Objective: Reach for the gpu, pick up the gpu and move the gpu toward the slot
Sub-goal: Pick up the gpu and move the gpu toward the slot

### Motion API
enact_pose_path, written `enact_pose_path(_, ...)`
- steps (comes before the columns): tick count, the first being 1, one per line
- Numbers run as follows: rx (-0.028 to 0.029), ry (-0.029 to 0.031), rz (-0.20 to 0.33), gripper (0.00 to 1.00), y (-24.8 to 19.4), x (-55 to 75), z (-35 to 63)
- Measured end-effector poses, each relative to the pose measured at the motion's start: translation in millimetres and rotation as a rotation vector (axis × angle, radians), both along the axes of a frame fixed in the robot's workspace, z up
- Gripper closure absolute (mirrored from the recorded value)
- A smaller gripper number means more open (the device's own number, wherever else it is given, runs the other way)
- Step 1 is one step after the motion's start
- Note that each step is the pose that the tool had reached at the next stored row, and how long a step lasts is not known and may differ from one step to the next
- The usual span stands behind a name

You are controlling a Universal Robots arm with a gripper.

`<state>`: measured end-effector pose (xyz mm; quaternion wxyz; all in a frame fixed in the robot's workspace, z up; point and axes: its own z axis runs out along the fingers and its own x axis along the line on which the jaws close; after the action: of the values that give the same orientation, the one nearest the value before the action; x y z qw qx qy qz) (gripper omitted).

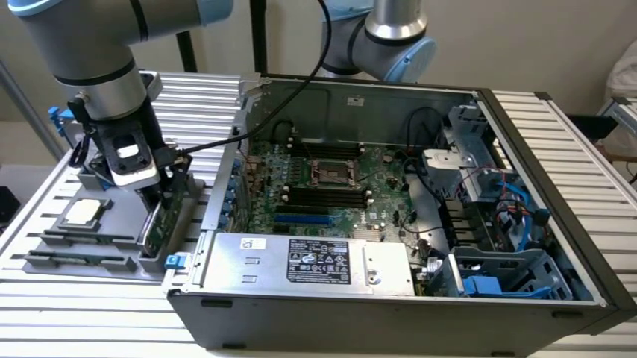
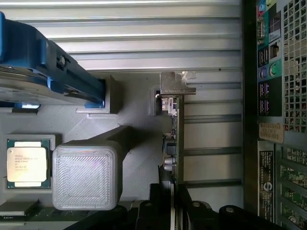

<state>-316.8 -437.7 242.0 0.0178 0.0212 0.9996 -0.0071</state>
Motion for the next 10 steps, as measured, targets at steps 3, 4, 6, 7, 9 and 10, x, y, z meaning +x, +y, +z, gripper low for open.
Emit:
enact_pose_path(3,0.0032,0.0004,0.0,0.74,0.0,-0.1,0.0)
enact_pose_path(4,0.0055,0.0007,0.0,0.74,0.0,0.0,0.1)
enact_pose_path(6,0.0112,0.001,0.0,0.74,0.0,0.0,0.1)
enact_pose_path(7,0.0143,0.0015,0.0,0.74,-0.1,0.0,0.3)
enact_pose_path(9,0.0194,0.0026,0.0,0.74,-0.2,0.0,0.6)
enact_pose_path(10,0.0217,0.0034,0.0,0.74,-0.2,0.0,0.8)
